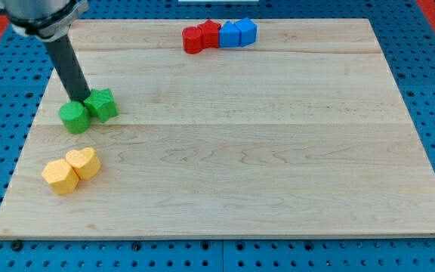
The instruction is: Push the green circle slightly right
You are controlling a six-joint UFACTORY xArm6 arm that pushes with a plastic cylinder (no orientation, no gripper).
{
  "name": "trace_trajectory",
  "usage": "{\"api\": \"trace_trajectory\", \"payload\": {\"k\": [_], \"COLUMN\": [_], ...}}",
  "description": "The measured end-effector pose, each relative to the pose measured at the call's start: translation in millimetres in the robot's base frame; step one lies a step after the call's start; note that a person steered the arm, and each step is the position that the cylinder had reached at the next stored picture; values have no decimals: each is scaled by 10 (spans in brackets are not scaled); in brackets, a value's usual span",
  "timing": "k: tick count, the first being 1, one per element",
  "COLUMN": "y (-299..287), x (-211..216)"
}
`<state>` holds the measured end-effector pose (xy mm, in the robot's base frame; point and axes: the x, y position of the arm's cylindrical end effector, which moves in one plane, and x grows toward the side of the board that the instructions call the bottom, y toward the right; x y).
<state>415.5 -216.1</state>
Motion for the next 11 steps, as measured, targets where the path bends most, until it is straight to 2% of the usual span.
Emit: {"api": "trace_trajectory", "payload": {"k": [1,2,3,4,5,6,7,9,10,11], "y": [-22,-262,-770,-756,-759,-470,-596,-206,-291,-290], "x": [233,248,453,805,801,801,731,646,414,-44]}}
